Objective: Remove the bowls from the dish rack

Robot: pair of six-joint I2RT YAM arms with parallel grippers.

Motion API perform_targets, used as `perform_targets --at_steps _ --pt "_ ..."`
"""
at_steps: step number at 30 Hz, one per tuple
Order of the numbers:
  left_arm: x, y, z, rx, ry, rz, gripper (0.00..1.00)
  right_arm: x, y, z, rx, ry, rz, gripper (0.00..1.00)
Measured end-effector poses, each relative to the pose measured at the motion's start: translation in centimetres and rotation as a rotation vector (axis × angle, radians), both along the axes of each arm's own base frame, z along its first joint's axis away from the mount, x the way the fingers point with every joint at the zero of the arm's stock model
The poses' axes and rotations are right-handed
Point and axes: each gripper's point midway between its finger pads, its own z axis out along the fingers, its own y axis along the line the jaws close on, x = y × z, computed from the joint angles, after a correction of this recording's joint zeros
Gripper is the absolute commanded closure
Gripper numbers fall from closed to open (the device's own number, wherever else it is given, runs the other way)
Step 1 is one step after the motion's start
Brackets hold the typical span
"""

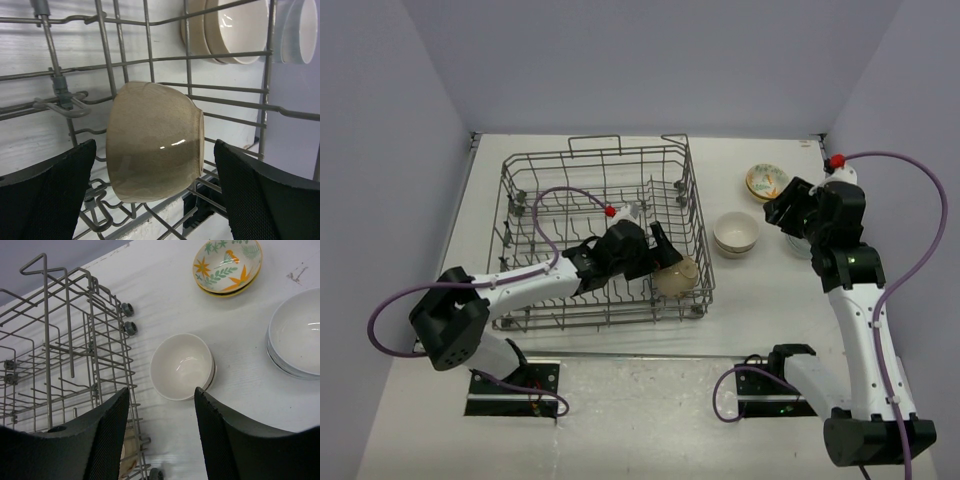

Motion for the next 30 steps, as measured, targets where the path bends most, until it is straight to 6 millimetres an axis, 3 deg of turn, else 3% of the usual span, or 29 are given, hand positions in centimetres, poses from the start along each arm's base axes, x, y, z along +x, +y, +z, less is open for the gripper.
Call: perform_targets --at_steps 11,16,20,23,30 --pt "-0.8 -1.2 0.7 -0.084 0.000 -0.061 0.00 0.2 0.2 -0.6 0.002 0.022 0.016 0.43" --pt "-1.1 -1.1 1.2 -0.119 -0.012 -0.075 0.06 0.2 0.3 -0.6 0.004 0.023 0.021 0.43" --pt "-0.9 -1.2 1.5 -0.149 -0.024 -0.077 0.17 0.3 0.5 -0.8 0.007 0.030 0.030 0.43" --pt "-0.7 -1.3 1.7 -0.174 -0.028 -0.071 0.17 0.3 0.6 -0.9 0.007 0.032 0.037 0.43" --pt "-0.3 -2.2 3.1 -0.249 -0.054 -0.072 0.28 0.4 0.6 -0.9 0.003 0.035 0.041 0.43"
